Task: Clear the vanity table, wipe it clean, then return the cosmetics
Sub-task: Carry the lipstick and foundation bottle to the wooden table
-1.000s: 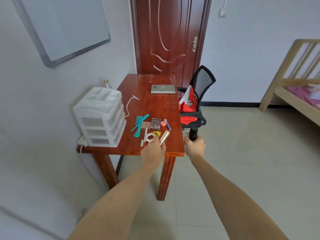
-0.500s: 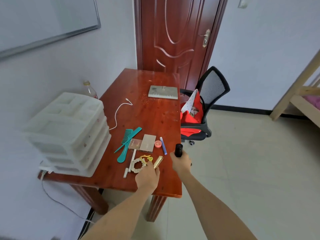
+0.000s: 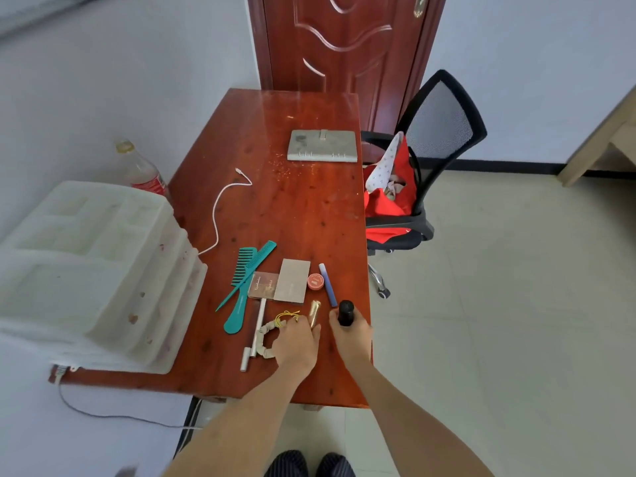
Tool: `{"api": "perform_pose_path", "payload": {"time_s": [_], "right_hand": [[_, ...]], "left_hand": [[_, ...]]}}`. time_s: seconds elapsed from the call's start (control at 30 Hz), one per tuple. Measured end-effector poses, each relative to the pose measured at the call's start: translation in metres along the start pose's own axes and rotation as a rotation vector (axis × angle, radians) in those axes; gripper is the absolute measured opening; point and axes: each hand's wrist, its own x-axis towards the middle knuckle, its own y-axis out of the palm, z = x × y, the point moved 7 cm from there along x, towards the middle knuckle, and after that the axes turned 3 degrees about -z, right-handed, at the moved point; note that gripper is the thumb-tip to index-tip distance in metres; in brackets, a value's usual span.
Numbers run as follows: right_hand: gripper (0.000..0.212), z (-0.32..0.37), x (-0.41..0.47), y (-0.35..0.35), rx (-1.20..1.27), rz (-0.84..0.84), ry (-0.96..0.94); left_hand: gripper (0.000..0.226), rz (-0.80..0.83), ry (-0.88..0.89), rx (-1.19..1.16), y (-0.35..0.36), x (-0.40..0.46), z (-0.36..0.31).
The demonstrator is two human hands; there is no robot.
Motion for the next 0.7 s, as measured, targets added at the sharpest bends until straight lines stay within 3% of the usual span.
{"api": "perform_pose_path", "payload": {"time_s": [0.2, 0.43, 0.5, 0.57, 0.7], "right_hand": [[0.015, -0.017, 0.000, 0.004, -0.065, 0.099, 0.013], [0.049, -0.028, -0.008, -0.009, -0.277, 0.263, -0.051], [0.061, -0.029, -0.011, -0.016, -0.342, 0.304, -0.084], [0.068, -0.028, -0.017, -0.023, -0.437, 0.353, -0.154], [0.068, -0.028, -0.026, -0.034, -0.640, 0.391, -0.298]], "left_hand": [[0.033, -0.007, 0.029, -0.067, 0.004, 0.007, 0.003], [0.028, -0.048, 0.134, -0.115, 0.006, 0.003, 0.006], [0.027, -0.098, 0.235, -0.115, 0.004, 0.000, 0.004], [0.030, -0.144, 0.446, -0.054, 0.003, -0.010, -0.001], [0.044, -0.217, 0.771, 0.183, 0.015, -0.031, 0.010]]}}
